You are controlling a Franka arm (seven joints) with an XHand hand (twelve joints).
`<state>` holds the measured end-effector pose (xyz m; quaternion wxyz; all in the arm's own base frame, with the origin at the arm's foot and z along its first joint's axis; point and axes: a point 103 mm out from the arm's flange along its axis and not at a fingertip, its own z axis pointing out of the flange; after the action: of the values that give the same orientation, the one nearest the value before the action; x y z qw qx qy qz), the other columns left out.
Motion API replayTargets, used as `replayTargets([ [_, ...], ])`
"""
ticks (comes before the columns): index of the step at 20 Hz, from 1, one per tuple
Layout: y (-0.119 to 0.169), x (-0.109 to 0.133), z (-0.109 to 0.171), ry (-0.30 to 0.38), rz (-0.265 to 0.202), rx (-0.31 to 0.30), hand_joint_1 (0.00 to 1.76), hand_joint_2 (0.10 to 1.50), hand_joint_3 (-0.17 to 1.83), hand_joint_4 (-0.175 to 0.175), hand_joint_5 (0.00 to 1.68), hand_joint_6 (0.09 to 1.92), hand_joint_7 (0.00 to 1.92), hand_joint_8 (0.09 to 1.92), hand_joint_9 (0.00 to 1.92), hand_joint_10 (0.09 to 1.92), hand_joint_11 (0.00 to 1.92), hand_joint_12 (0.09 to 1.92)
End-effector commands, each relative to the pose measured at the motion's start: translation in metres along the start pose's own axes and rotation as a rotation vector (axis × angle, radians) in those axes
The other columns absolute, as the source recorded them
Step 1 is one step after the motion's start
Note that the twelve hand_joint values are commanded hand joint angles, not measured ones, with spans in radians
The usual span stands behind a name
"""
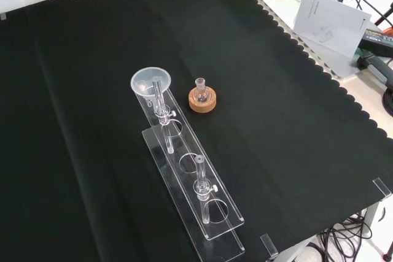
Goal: Pick up the funnel from the transparent funnel stand.
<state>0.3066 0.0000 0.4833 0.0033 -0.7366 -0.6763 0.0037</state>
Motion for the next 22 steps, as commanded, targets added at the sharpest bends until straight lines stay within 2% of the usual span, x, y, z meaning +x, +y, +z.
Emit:
replayTargets([
  [1, 0.0, 0.0, 0.0, -0.007, 0.001, -0.011, 0.0, 1.06, 0.59, 0.034, 0.12, 0.19, 0.0, 0.37, 0.12, 0.61, 0.06, 1.33],
  [3, 0.0, 0.0, -0.001, -0.004, 0.004, -0.015, 0.0, 1.11, 0.49, 0.034, 0.15, 0.09, 0.0, 0.35, 0.11, 0.61, 0.03, 1.37],
  [12, 0.012, 0.004, 0.004, -0.017, 0.022, -0.001, 0.0, 1.14, 0.44, 0.033, 0.17, 0.09, 0.0, 0.35, 0.11, 0.61, 0.02, 1.38],
  [19, 0.045, 0.018, 0.01, -0.039, 0.031, 0.017, 0.0, 1.14, 0.43, 0.033, 0.18, 0.09, 0.0, 0.36, 0.12, 0.61, 0.02, 1.38],
  [22, 0.062, 0.025, 0.02, -0.052, 0.016, 0.034, 0.0, 1.14, 0.43, 0.032, 0.18, 0.09, 0.0, 0.36, 0.12, 0.62, 0.02, 1.38],
])
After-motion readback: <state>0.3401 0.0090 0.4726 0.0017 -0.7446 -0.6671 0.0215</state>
